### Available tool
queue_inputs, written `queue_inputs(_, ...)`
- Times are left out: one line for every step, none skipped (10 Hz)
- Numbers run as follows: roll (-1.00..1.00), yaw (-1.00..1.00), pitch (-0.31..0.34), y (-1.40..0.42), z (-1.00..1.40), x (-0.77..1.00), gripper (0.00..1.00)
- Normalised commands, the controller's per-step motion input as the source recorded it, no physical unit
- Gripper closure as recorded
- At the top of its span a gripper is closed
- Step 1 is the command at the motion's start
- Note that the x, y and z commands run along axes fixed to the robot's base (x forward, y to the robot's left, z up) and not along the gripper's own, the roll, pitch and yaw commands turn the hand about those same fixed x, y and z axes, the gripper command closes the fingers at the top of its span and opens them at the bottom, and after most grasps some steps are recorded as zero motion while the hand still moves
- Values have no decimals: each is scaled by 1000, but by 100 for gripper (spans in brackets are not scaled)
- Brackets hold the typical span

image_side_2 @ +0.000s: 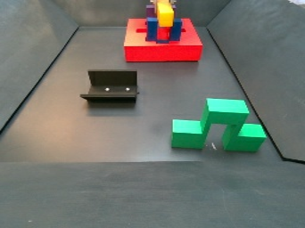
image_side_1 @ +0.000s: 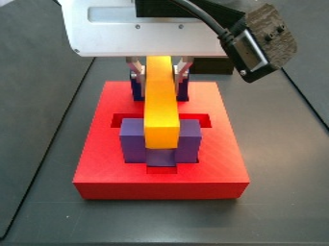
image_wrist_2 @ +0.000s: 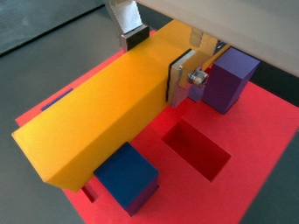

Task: Pick up the yellow object. Move up. Move to above the board. Insert the yellow object.
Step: Insert the yellow object.

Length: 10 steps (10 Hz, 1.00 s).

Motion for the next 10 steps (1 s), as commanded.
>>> queue_inputs(1,-46,44,-26,-120,337,100)
queue_inputs(17,-43,36,-3,-137,263,100)
queue_inputs(46,-40,14,0,-180,131,100)
queue_inputs(71,-43,0,0,-243,0,100)
queue_inputs(81,-51,0,0,-271,0,100)
queue_inputs(83,-40,0,0,-300,0,100)
queue_inputs(87,-26,0,0,-300,0,100)
queue_inputs(74,0,0,-3,-257,0,100)
queue_inputs(61,0,0,-34,-226,0,100)
queue_inputs(63,0,0,-11,-231,0,100)
